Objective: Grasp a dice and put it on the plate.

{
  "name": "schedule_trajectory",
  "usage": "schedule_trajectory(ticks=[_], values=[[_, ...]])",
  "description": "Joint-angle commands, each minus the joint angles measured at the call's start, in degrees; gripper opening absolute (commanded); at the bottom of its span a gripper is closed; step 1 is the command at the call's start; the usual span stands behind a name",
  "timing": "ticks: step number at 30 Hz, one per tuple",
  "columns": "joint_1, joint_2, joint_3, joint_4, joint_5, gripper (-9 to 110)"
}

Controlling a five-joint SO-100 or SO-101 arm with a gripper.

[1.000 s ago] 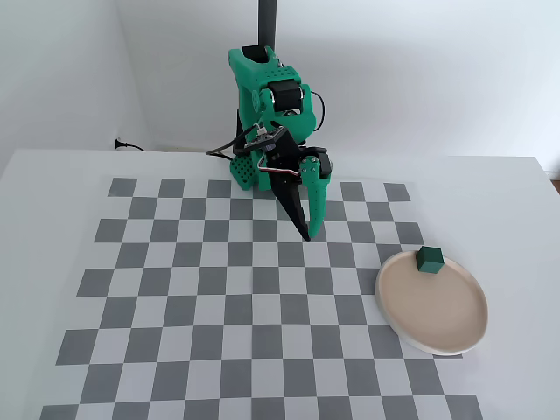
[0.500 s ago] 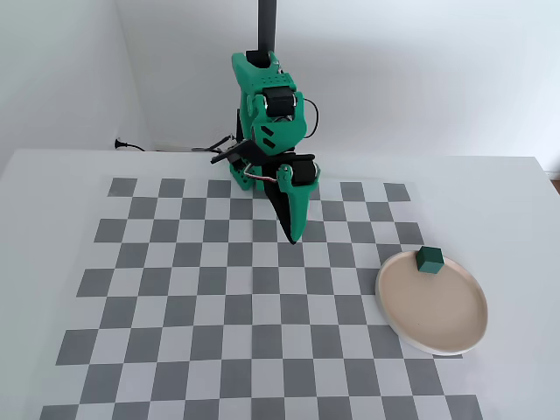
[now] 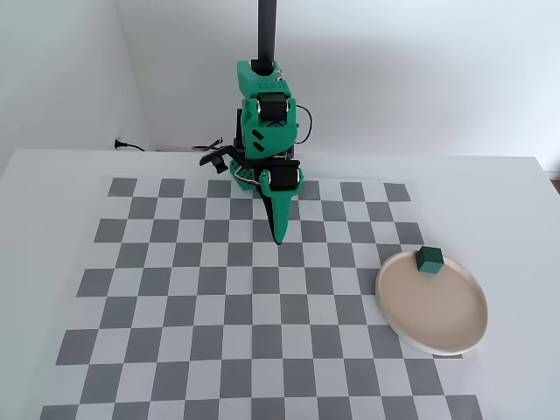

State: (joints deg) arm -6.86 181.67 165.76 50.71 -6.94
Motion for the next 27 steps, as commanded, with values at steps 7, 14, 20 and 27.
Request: schedule_trajectory(ticks=[7, 14, 20, 27], values=[[2.6, 9.4, 3.9, 3.3, 5.9, -5], [4.8, 9.4, 8.0, 1.9, 8.4, -5], [4.7, 9.4, 10.1, 2.2, 9.1, -5], [6.0, 9.5, 11.5, 0.8, 7.8, -5]])
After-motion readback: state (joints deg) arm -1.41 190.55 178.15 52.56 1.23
